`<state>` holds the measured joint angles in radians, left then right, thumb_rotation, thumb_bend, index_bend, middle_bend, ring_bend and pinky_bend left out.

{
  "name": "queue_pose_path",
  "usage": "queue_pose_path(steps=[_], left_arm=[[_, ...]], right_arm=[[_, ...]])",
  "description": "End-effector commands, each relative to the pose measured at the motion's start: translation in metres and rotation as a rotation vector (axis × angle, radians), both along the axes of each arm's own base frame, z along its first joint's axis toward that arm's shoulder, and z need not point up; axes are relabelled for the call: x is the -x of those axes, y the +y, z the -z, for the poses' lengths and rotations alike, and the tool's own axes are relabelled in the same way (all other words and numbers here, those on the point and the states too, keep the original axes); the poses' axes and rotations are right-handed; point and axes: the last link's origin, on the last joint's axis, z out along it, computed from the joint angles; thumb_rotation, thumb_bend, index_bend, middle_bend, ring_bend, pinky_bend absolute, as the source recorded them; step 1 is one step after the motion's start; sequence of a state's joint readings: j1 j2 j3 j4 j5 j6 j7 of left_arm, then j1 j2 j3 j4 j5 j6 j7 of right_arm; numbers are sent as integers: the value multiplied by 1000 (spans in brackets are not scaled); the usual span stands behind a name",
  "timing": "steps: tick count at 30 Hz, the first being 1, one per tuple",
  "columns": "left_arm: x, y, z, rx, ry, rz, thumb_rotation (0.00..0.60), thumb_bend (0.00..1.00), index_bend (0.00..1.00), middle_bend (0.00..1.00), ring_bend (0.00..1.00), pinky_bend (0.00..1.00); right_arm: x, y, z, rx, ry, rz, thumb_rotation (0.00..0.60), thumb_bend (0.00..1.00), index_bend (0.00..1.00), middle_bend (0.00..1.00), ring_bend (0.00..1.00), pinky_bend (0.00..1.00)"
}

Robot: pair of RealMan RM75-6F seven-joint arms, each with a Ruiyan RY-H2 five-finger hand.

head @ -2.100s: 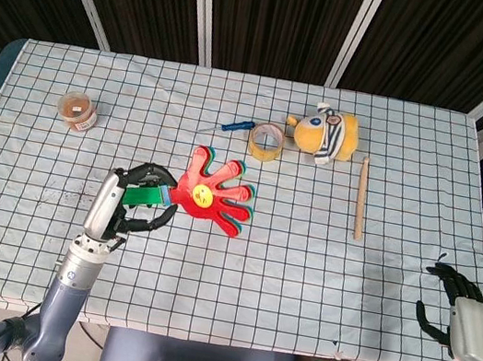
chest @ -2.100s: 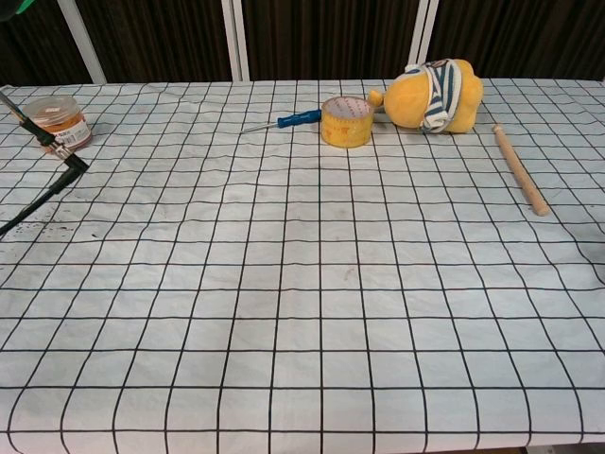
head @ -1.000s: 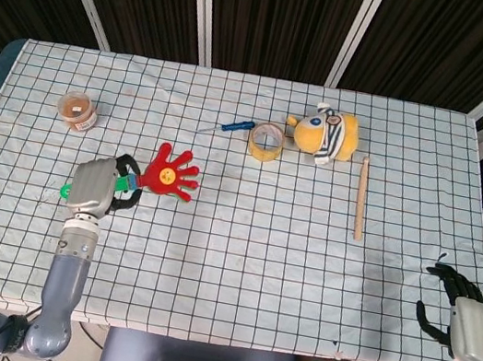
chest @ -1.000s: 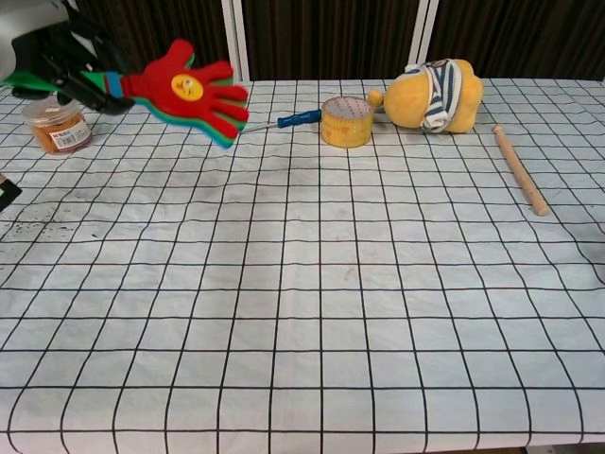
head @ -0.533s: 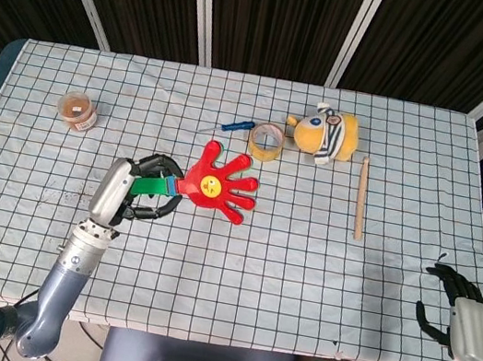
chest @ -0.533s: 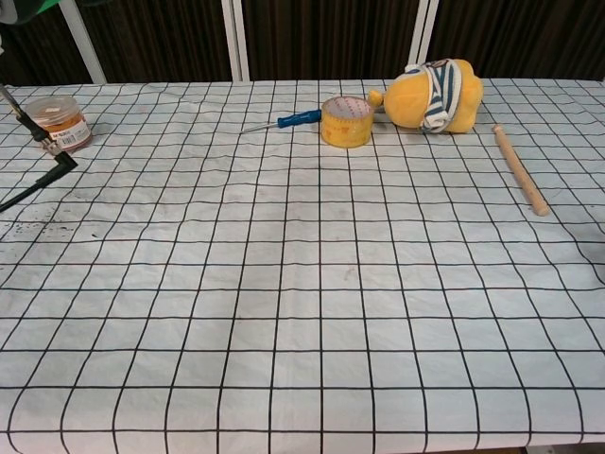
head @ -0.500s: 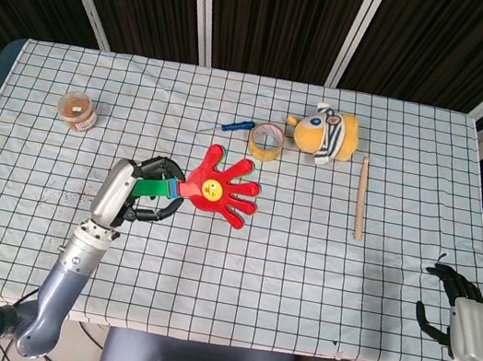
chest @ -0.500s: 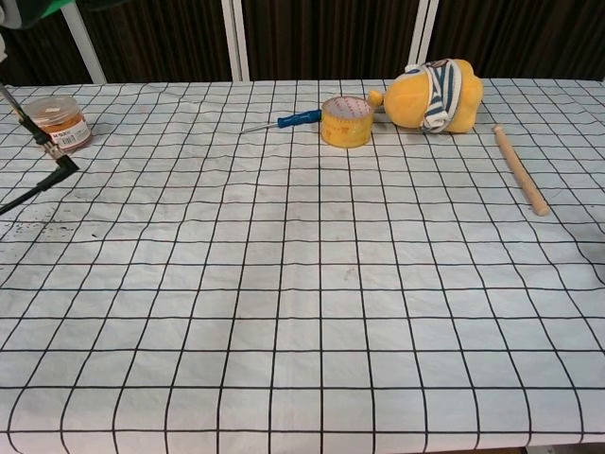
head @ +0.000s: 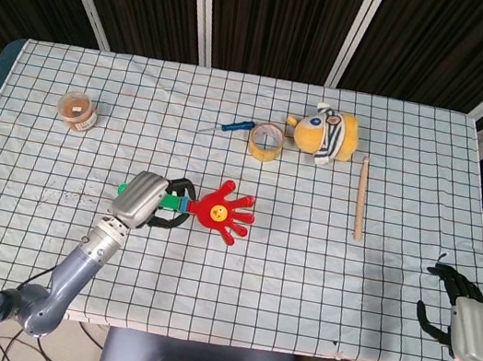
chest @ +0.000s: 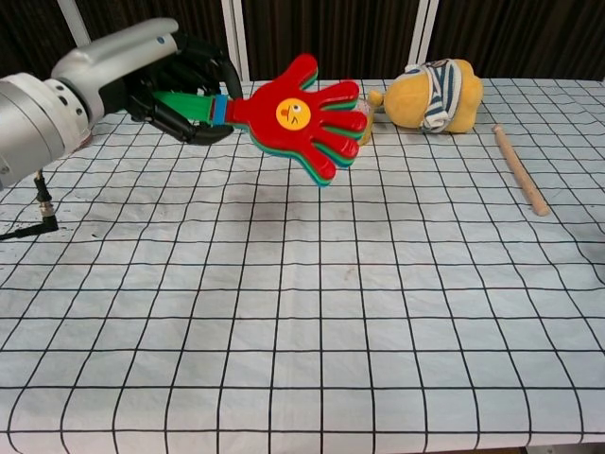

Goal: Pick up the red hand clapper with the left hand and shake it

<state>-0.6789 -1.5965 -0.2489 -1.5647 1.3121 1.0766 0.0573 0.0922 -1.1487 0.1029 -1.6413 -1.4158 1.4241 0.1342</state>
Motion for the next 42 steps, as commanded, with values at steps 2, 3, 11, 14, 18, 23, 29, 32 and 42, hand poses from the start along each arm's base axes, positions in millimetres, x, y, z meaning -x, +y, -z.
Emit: queue_pose_path(steps=[2,3,11,14,18,23,29,32,42], left_arm=[[4,1,17,24,65,-3,600,542,697,826,729,959],[5,1,21,26,79,-4,600,542,697,825,727,959],[20,4,37,14,155,-58,600,537,681,804,707,958],[26,4,41,11,193,-73,600,530,657,774,681,917],[30,4,43,-3,238,-82,600,486,605,699,608,852],[35,5,42,-32,292,-107,600,368,496,539,430,645],[43,5,36,-48,327,-146,600,229,374,344,240,427],[48,3,32,-39,343,-172,600,124,263,209,147,322],[55,-9,3,-60,319,-203,600,17,109,89,78,202]], right_arm=[[0,0,0,0,-1,1,600,373,269,180,179,200],[0,0,0,1,-2,2,600,373,269,180,179,200],[0,0,0,0,-6,4,600,373,269,180,179,200],[0,0,0,0,-5,4,600,374,269,180,179,200],[0,0,0,0,-4,3,600,374,269,180,179,200],[0,0,0,0,-4,4,600,374,269,180,179,200],[0,0,0,1,-4,4,600,374,269,180,179,200],[0,0,0,0,-3,3,600,374,269,180,179,200],[0,0,0,0,-1,2,600,375,269,180,179,200]])
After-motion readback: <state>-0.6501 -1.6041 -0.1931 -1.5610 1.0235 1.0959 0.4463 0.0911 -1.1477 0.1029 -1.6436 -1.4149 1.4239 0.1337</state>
